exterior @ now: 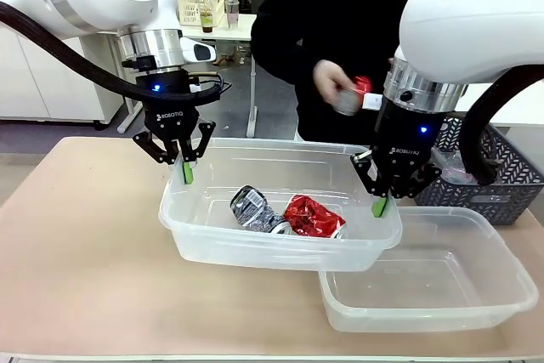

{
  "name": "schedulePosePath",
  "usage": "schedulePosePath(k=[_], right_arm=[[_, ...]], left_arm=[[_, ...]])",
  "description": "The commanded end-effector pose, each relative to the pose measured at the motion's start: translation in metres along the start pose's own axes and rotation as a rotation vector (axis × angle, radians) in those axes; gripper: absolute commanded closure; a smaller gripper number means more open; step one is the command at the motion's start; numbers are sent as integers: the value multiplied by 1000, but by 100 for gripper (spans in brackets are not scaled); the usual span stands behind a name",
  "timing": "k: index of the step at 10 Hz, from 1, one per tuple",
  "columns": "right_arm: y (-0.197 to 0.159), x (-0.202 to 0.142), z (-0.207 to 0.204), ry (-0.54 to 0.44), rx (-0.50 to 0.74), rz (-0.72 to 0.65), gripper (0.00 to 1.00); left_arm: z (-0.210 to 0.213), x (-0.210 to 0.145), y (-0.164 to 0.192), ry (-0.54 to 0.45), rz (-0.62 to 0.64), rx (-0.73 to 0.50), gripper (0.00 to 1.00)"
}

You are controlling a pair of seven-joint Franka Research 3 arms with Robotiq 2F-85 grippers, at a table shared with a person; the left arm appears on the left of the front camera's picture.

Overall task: Sort the waste into each basket.
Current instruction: Offer the picked Organizing box to the human.

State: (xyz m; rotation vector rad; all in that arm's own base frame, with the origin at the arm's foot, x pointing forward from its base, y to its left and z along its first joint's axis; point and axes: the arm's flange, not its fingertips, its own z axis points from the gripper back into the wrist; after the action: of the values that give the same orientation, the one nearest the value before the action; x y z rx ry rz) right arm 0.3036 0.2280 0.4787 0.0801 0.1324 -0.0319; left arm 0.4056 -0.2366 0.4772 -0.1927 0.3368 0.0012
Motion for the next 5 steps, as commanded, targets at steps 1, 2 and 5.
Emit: schedulePosePath(k=[1,2,5], right_arm=[[2,0,5,12,-13,14,96],[2,0,5,12,-13,14,96],[2,0,5,12,-13,14,96]], left_arm=[[3,-2,0,-3,35,-21,94],[3,-2,0,-3,35,-21,94],[3,-2,0,-3,35,-21,94]])
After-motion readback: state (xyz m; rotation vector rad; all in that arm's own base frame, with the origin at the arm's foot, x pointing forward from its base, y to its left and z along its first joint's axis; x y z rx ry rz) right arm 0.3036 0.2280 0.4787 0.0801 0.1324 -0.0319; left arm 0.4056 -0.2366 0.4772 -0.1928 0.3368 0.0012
